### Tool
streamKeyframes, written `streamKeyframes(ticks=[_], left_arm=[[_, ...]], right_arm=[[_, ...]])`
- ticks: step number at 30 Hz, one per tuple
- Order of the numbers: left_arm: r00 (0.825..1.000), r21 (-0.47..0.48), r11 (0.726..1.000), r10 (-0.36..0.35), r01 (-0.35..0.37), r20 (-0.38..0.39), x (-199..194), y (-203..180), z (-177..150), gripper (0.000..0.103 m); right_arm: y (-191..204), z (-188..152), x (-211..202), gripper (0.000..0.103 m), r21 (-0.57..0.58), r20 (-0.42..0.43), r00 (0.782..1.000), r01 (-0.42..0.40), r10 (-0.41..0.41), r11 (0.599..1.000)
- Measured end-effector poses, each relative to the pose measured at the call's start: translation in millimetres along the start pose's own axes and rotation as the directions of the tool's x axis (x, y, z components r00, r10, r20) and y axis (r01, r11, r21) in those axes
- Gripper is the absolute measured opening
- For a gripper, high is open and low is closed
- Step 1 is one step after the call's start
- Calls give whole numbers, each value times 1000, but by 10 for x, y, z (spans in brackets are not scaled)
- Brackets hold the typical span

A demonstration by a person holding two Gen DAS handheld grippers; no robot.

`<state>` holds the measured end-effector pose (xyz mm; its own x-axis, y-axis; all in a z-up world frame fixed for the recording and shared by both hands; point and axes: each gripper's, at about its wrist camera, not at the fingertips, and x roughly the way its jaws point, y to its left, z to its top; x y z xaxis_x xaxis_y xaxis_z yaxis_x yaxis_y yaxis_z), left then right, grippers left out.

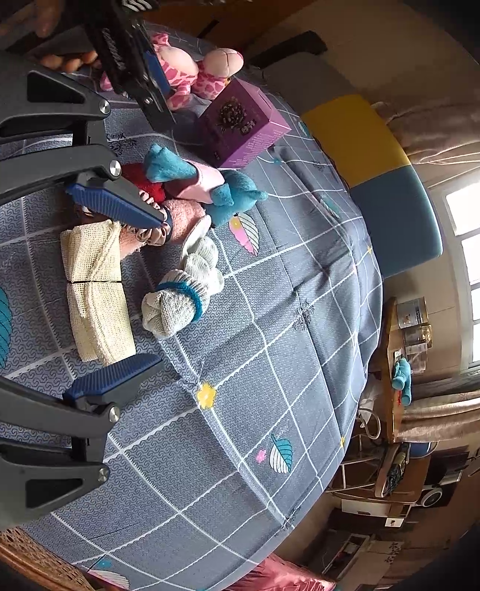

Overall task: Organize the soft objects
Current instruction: 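Grasp the blue plush elephant in pink cloth with the left tool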

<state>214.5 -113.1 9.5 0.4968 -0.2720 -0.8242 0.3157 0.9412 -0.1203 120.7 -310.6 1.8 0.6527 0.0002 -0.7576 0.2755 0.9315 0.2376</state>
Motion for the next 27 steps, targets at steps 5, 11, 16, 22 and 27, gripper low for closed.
streamKeyframes(ticks=[5, 11, 16, 22, 27], left_arm=[[999, -28, 1000, -14, 12, -53, 394, -123, 250, 87], [996, -61, 998, -24, 19, -80, 748, -171, 439, 87], [992, -89, 996, -41, 31, -118, 999, -162, 505, 73], [990, -132, 986, -116, 105, -80, 888, 12, 335, 37], [990, -125, 983, -137, 138, 18, 294, 209, 134, 37]], right_arm=[[2, -3, 37, 71, 5, -21, 1000, -22, 22, 1000], [4, -4, 91, 71, 16, -51, 997, -55, 56, 998], [30, -17, 104, 71, 8, -58, 996, -66, 67, 998], [-7, -3, 84, 71, 24, -43, 997, -64, 65, 998], [-114, 19, 59, 71, 80, -27, 996, -80, 82, 994]])
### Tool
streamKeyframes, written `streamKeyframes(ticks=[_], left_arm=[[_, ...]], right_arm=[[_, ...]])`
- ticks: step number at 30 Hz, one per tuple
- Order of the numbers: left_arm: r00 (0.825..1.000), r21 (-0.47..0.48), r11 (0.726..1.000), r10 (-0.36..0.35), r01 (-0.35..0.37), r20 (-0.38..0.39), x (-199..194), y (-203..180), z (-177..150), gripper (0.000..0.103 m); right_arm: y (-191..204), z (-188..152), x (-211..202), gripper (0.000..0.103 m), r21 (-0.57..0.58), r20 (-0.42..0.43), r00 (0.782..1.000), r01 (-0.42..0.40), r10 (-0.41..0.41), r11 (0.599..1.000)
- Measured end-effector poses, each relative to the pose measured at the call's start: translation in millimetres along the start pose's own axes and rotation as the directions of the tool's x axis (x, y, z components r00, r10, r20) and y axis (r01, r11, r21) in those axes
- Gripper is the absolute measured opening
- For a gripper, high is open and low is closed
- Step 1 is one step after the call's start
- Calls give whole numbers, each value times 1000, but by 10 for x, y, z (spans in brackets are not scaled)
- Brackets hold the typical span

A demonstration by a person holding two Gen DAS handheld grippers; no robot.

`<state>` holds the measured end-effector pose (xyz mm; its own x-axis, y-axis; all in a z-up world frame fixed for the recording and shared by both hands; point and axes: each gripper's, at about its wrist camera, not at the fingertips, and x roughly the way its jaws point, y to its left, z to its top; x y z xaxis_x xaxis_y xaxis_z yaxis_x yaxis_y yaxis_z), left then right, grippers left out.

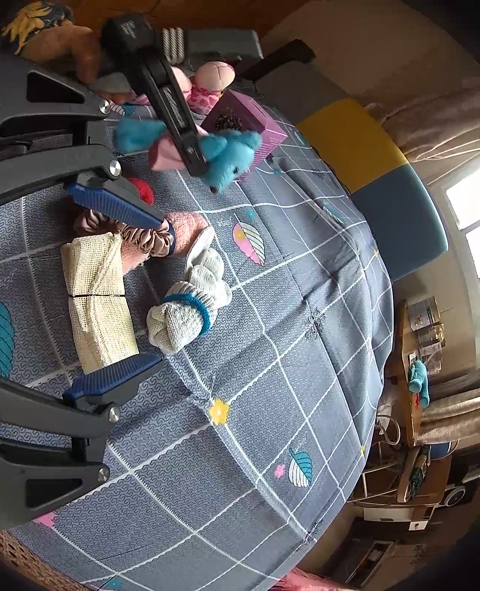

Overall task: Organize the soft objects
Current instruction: 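Grasp the blue plush elephant in pink cloth with the left tool, then lift the elephant with the left tool while the right tool grasps the brown satin scrunchie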

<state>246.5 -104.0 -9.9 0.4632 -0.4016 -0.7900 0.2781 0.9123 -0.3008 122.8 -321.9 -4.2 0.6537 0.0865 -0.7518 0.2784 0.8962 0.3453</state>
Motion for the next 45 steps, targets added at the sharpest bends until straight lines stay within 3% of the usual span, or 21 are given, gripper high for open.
streamKeyframes(ticks=[3, 8, 12, 18, 21, 24, 28, 29, 30, 31, 34, 35, 38, 42, 43, 45], left_arm=[[999, 1, 1000, 1, -1, 43, -395, 124, -192, 37], [994, -53, 997, -51, 56, 102, -984, 374, -512, 37], [989, -56, 997, -46, 54, 139, -1327, 487, -797, 37], [986, -89, 994, -46, 61, 161, -1622, 702, -1213, 37], [985, -104, 993, -35, 53, 169, -1751, 825, -1385, 37], [983, -131, 990, -37, 61, 178, -1867, 948, -1526, 37], [979, -156, 986, -29, 61, 201, -2026, 1070, -1659, 37], [978, -164, 985, -25, 60, 207, -2074, 1112, -1699, 37], [976, -174, 983, -22, 60, 215, -2118, 1151, -1729, 37], [975, -180, 982, -22, 63, 222, -2189, 1205, -1779, 37], [971, -197, 979, -6, 55, 241, -2317, 1319, -1860, 38], [969, -205, 977, 0, 53, 246, -2357, 1362, -1890, 38], [965, -226, 973, 16, 45, 260, -2448, 1463, -1953, 38], [960, -266, 963, 34, 43, 279, -2562, 1625, -2025, 38], [958, -272, 961, 40, 40, 283, -2593, 1658, -2043, 38], [955, -282, 959, 50, 36, 292, -2648, 1701, -2071, 38]], right_arm=[[-102, 14, 11, 71, 59, -7, 1000, -26, 27, 998], [-114, 9, 36, 71, 79, -15, 998, -55, 57, 995], [57, -46, 99, 71, 14, -64, 992, -108, 109, 994], [451, -167, -9, 71, -193, -26, 994, -110, 107, 975], [529, -157, 26, 70, -243, 5, 999, -35, 37, 969], [530, -92, 182, 70, -228, -48, 999, -34, 24, 973], [691, -89, 413, 70, -309, -100, 995, -30, -1, 951], [734, -120, 471, 66, -337, -107, 994, -14, -23, 941], [779, -163, 506, 56, -376, -93, 994, 24, -63, 926], [814, -213, 522, 28, -416, -75, 991, 70, -111, 907], [865, -278, 395, 20, -440, -31, 995, 71, -94, 895], [879, -286, 320, 14, -444, -11, 997, 63, -75, 894], [924, -324, 160, 12, -431, -37, 999, -35, 21, 902], [1104, -485, -41, 11, -468, -73, 991, -132, 110, 874], [1141, -513, -88, 11, -456, -102, 983, -185, 155, 870], [1240, -582, -131, 11, -414, -197, 944, -324, 263, 851]])
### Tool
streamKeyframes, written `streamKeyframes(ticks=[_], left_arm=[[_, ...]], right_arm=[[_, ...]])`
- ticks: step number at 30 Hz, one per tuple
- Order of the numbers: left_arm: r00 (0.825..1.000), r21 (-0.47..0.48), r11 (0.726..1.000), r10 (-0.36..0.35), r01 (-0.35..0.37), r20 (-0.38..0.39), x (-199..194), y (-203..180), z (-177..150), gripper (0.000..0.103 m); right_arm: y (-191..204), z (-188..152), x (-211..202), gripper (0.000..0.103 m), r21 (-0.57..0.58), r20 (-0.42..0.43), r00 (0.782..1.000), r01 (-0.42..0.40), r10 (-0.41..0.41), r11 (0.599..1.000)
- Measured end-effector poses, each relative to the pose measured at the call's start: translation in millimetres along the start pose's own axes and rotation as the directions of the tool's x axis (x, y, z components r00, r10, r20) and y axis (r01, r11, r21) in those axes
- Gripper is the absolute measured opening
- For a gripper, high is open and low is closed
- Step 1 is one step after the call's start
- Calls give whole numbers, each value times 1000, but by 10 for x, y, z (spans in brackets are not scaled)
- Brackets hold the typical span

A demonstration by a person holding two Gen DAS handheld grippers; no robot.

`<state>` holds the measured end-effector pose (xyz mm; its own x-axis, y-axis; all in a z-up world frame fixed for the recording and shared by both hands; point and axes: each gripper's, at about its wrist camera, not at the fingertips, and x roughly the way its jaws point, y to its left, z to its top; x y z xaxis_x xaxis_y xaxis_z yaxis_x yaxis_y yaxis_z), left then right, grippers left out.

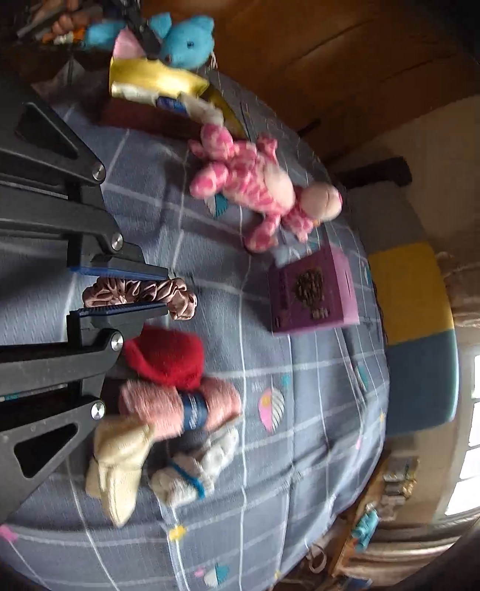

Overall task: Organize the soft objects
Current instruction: 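Lift the elephant with the left tool while the right tool grasps the brown satin scrunchie, then carry the elephant into the gold tray and open the left tool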

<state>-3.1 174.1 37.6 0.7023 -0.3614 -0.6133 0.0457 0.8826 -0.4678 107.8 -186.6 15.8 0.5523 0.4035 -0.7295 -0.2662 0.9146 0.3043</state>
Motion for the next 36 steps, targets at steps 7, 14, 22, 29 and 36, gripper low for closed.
streamKeyframes(ticks=[7, 14, 22, 29, 36], left_arm=[[999, -25, 1000, 19, -18, 26, -138, 102, 15, 38], [997, -37, 997, 69, -69, 19, -172, 229, -55, 38], [994, -61, 993, 104, -103, 16, -174, 351, -87, 38], [984, -139, 976, 175, -168, 36, -327, 680, -57, 38], [960, -255, 931, 279, -263, 28, -489, 1161, 50, 38]], right_arm=[[457, -89, 475, 15, -28, -139, 985, -111, 106, 993], [535, -300, 849, 46, -65, -216, 976, 2, -17, 998], [786, -444, 986, 40, -231, -153, 969, 155, -193, 960], [763, -542, 1036, 19, -230, -110, 972, 176, -205, 957], [747, -509, 1071, 20, -247, -125, 974, 151, -186, 957]])
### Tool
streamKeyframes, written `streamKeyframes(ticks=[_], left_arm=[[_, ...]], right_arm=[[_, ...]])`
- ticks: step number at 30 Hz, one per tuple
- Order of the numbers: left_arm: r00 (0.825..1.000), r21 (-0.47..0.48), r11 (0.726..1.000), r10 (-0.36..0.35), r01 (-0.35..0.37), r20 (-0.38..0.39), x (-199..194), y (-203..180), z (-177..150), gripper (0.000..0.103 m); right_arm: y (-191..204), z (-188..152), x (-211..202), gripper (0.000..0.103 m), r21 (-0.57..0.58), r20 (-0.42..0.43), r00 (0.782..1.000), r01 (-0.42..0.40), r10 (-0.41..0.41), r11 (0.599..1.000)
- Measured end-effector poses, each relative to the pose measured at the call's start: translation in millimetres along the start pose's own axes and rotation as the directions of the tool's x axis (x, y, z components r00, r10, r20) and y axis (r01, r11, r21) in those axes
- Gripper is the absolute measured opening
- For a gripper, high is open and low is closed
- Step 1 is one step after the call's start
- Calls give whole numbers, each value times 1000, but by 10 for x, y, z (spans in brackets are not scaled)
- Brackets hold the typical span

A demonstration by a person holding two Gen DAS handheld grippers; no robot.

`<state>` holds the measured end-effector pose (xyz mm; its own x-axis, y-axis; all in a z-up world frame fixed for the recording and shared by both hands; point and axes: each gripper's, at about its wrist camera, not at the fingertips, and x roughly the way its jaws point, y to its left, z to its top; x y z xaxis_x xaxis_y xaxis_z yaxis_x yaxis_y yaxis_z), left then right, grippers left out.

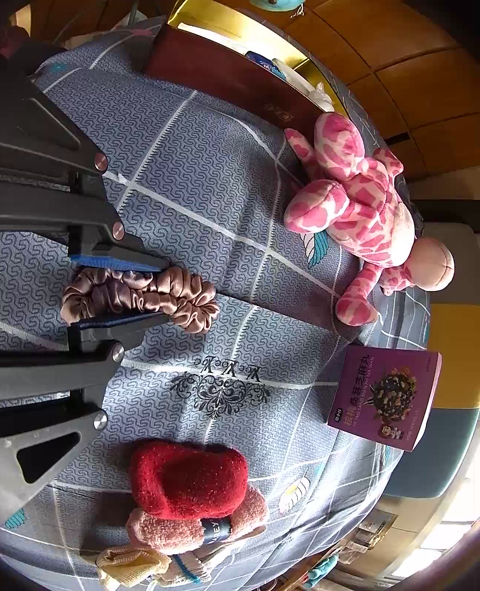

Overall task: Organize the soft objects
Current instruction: 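Carry the elephant into the gold tray and open the left tool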

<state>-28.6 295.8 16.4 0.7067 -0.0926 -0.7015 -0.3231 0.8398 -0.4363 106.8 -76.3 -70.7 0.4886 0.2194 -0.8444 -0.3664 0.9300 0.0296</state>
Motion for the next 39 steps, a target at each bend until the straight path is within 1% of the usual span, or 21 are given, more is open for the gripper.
streamKeyframes(ticks=[1, 3, 7, 9, 11, 13, 14, 16, 18, 20, 22, 23, 26, 29, 31, 32, 35, 39], left_arm=[[1000, -8, 1000, 19, -19, -3, 22, 59, 51, 38], [996, -35, 996, 83, -84, -26, 92, 185, 162, 38], [989, -56, 989, 135, -138, -57, 313, 340, 395, 38], [985, -49, 985, 163, -165, -58, 425, 379, 500, 38], [983, -20, 984, 175, -177, -60, 558, 375, 616, 39], [975, -3, 976, 217, -218, -56, 705, 382, 730, 39], [970, 18, 972, 234, -233, -72, 814, 376, 788, 40], [964, 27, 968, 251, -250, -92, 964, 369, 855, 41], [961, 49, 967, 254, -250, -109, 1129, 374, 910, 41], [952, 53, 958, 286, -282, -106, 1261, 402, 949, 45], [949, 44, 955, 296, -293, -110, 1347, 441, 973, 60], [945, 33, 951, 309, -307, -108, 1355, 455, 988, 61], [952, 37, 954, 298, -296, -68, 1239, 435, 981, 64], [952, 67, 950, 307, -305, -20, 1033, 364, 902, 65], [947, 86, 943, 322, -322, 18, 884, 272, 826, 65], [945, 93, 940, 326, -328, 40, 788, 235, 759, 65], [945, 108, 941, 313, -322, 94, 539, 98, 565, 70], [951, 124, 947, 282, -298, 129, 302, -71, 315, 73]], right_arm=[[11, -2, 8, 20, -5, 5, 1000, 5, -5, 1000], [24, -19, -9, 20, -10, 11, 1000, 8, -8, 1000], [10, -34, -36, 20, -13, 15, 1000, -5, 5, 1000], [4, -40, -39, 20, -17, 17, 1000, -11, 11, 1000], [4, -41, -39, 20, -21, 18, 1000, -12, 12, 1000], [8, -35, -42, 20, -23, 17, 1000, -10, 10, 1000], [12, -32, -40, 20, -24, 17, 1000, -9, 9, 1000], [16, -31, -39, 20, -22, 20, 1000, -7, 8, 1000], [17, -40, -41, 20, -20, 26, 1000, -5, 5, 1000], [26, -45, -44, 20, -22, 30, 1000, 2, -2, 1000], [32, -48, -51, 20, -24, 29, 1000, 7, -6, 1000], [36, -45, -51, 20, -25, 28, 1000, 8, -8, 1000], [36, -42, -49, 20, -27, 29, 1000, 10, -9, 1000], [50, -40, -49, 20, -32, 32, 999, 17, -16, 999], [52, -44, -52, 20, -32, 36, 999, 20, -19, 999], [53, -46, -54, 20, -32, 38, 999, 22, -20, 999], [47, -49, -62, 20, -30, 43, 999, 23, -22, 999], [42, -61, -75, 20, -28, 56, 998, 26, -25, 999]])
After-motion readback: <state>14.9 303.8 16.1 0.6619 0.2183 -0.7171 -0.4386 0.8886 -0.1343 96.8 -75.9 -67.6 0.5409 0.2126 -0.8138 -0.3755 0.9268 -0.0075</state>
